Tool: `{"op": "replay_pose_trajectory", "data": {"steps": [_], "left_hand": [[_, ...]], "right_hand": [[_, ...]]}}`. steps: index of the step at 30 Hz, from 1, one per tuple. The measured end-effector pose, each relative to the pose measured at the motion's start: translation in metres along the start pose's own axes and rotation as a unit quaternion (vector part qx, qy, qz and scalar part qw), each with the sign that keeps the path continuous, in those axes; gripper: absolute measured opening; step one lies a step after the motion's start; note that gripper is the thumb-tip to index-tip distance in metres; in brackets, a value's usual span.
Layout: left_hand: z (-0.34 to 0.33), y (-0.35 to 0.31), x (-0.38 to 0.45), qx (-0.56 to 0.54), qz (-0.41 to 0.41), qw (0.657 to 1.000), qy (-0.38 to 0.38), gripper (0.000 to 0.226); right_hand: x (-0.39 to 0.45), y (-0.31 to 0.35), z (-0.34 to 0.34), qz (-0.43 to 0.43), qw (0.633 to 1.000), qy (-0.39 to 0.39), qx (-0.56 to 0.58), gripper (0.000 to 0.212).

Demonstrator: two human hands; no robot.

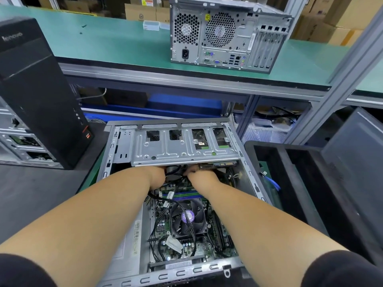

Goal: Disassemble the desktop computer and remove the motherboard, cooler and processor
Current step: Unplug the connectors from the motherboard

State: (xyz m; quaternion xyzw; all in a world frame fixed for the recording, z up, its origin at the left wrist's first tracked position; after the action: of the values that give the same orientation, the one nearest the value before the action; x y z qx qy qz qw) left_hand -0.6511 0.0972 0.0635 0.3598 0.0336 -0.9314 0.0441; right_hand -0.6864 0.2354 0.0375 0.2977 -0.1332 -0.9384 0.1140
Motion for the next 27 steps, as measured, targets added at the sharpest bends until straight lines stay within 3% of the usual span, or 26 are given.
{"op": "replay_pose_trajectory", "data": {"steps": [5, 8, 16, 20, 27], "left_hand": [[0.007, 0.001, 0.000, 0.018, -0.016, 0.999, -0.042, 0.041], [0.003, 0.002, 0.002, 0.011, -0.015, 1.000, -0.022, 0.047], [-0.003, 0.004, 0.001, -0.004, -0.022, 1.000, 0.005, 0.056], [-0.001, 0.002, 0.003, -0.010, -0.033, 0.999, -0.007, 0.056], [-0.004, 0.001, 0.004, -0.017, -0.034, 0.999, 0.011, 0.056]], "right_hand": [[0.010, 0.013, -0.004, 0.006, 0.998, 0.055, 0.031, 0.057], [0.014, 0.006, -0.010, -0.027, 0.997, 0.073, 0.023, 0.050], [0.019, 0.004, -0.006, -0.014, 1.000, 0.019, -0.021, 0.076], [0.017, 0.011, 0.003, 0.025, 0.997, -0.049, -0.048, 0.066], [0.007, 0.013, 0.010, 0.049, 0.993, -0.073, -0.074, 0.045]]}}
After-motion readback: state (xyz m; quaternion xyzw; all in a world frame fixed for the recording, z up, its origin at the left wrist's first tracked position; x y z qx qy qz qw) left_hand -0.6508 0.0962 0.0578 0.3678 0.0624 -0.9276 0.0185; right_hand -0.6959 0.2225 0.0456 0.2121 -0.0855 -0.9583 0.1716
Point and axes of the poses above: each hand's wrist, its own x-axis towards the middle knuckle, its own z-axis out of the back of the hand, y = z × x, the point moved 10 cm from there along x, towards the middle knuckle, and after that the axes turned 6 degrees about y, right-handed, at the moved point
